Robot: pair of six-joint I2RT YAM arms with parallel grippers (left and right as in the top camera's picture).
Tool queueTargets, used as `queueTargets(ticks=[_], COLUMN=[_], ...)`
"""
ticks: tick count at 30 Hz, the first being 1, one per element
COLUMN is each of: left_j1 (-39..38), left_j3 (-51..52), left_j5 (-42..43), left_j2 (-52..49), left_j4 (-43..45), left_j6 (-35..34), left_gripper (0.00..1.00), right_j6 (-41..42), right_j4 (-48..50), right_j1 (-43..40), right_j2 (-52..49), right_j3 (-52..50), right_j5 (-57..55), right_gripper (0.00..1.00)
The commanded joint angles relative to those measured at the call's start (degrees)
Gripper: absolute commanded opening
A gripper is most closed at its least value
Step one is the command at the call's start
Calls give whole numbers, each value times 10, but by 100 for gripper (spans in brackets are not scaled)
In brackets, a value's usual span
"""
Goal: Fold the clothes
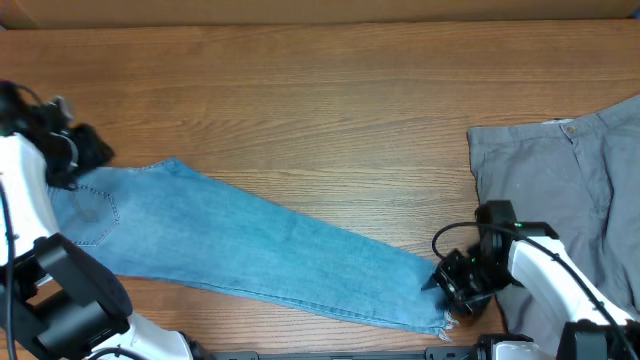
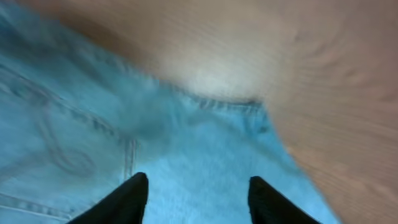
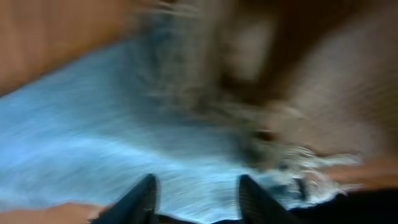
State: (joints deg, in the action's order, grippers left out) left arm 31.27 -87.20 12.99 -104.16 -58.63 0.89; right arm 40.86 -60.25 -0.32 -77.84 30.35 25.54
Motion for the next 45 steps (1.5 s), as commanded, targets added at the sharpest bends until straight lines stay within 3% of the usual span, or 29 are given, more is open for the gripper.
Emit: queueTargets(ticks=[1,9,19,26,30,37,43,45], left_j1=[-1,19,45,52,52,52,52,52], left_j3=[59,159,173,173,173,173,173,173], left_j5=[-33,-59,-59,-56,-55,-55,-55,-55], left_j2=[-1,-1,-1,-1,-1,-1,-1,-1], left_j4=[24,108,122,123,125,125,125,125], left_j6=[-1,-34,-52,-56,-56,-56,-61,-61], left_gripper=[60,75,78,81,83,86,87,87], right_j6=[40,-25,-36,-15,-89,0,12,8], right_j4=[5,36,69,44,87,13,23,43], right_j1=[2,2,1,1,2,-10,-9,-9], right_j2=[-7,5,18,22,30,38,37,32], right_j3=[-10,3,9,9,13,26,13,-5], right_j5=[-43,-35,-59,-114,-42,-138,-136,-112], right_gripper=[56,52,49,55,49,69,79,76])
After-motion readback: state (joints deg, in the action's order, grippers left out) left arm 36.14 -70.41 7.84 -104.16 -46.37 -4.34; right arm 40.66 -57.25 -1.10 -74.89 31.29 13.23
